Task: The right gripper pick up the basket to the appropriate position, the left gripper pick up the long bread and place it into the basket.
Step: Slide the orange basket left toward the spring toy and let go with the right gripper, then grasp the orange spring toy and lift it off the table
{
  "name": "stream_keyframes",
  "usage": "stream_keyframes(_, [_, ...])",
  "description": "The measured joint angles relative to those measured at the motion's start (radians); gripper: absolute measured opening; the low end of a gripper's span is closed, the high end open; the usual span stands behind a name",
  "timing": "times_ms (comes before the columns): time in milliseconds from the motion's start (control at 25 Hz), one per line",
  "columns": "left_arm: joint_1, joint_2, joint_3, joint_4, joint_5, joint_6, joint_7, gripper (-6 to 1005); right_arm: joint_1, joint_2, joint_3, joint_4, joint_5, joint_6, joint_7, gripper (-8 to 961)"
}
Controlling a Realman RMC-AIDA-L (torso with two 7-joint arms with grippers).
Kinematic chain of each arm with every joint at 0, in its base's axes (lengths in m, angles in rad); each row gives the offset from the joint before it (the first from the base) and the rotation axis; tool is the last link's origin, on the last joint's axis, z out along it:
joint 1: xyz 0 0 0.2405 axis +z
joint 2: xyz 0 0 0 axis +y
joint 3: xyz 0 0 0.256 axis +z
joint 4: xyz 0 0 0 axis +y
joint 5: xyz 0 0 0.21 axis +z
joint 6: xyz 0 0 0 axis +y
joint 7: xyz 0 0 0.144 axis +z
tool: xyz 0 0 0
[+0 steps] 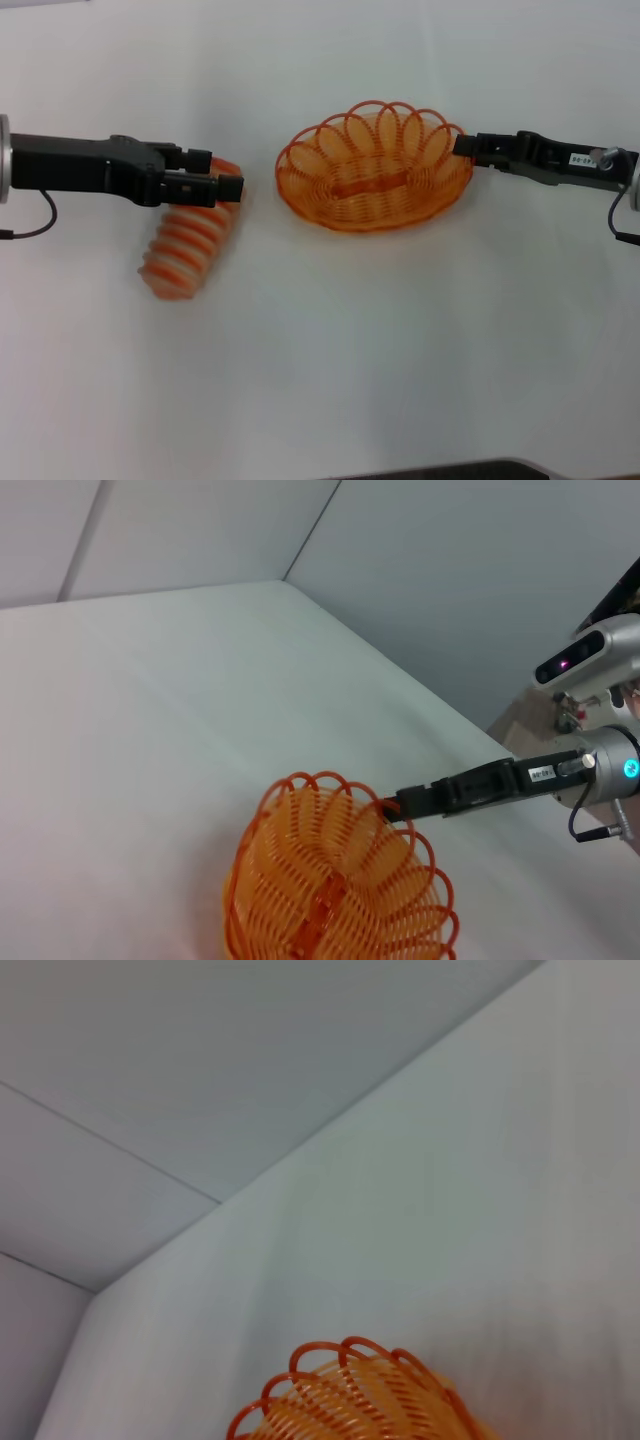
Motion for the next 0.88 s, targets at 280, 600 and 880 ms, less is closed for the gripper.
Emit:
stream_keyframes(280, [0.008, 0.0, -0.009, 0.0, 0.0, 0.009, 0.0, 838, -0.059, -0.021, 0.081, -0.032, 0.13, 0.0, -0.102, 504])
stream_keyframes(600, [0.015, -0.001, -0.011, -0.001, 0.0, 0.002, 0.001, 835, -0.06, -0.07, 0.087, -0.052, 0.269, -0.267, -0.375, 623])
stream_keyframes(880, [0.029, -0.002, -0.012, -0.002, 0.0, -0.005, -0.001, 832, -0.04, -0.089, -0.056, -0.103, 0.192, -0.432, -0.487, 614])
